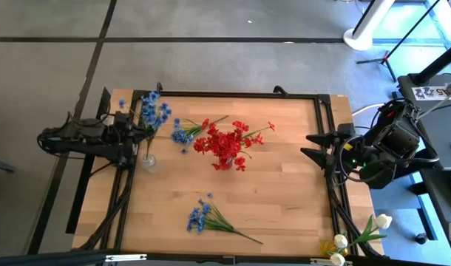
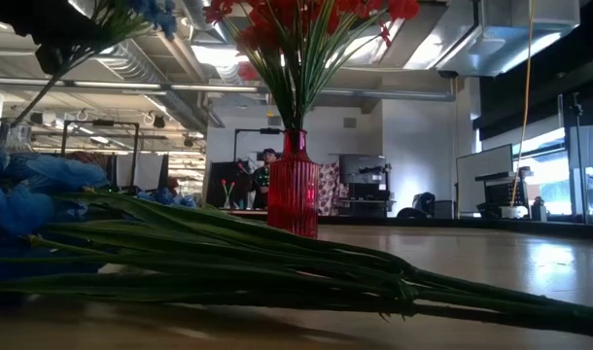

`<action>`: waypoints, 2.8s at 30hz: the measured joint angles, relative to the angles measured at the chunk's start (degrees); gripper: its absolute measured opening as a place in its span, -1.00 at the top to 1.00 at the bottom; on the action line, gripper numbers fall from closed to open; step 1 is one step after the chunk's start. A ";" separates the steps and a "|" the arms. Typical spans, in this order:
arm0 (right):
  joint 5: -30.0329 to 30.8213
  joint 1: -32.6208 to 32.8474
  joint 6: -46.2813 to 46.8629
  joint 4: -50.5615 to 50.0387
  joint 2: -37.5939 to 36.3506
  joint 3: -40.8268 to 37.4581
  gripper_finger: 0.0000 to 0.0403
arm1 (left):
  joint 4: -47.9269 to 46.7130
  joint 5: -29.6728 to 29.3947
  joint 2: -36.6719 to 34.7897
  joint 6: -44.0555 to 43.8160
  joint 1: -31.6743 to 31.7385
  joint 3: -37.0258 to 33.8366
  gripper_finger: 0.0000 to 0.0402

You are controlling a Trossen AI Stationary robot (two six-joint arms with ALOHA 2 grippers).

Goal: Sort flowers into vase by color
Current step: Put the middle blue flowers into the transparent vase

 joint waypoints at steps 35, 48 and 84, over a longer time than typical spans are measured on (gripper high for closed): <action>7.10 0.00 -0.04 1.08 -0.42 0.00 -0.46 | 17.47 4.82 -6.61 7.32 0.00 -11.64 0.84; 7.04 0.00 -0.40 2.23 -5.61 -0.02 -0.46 | 11.87 13.92 -5.85 0.96 -0.02 -8.83 0.40; 9.12 0.00 -6.71 -3.62 -2.47 -4.46 -0.46 | -27.24 34.60 22.42 -26.65 0.00 15.66 0.02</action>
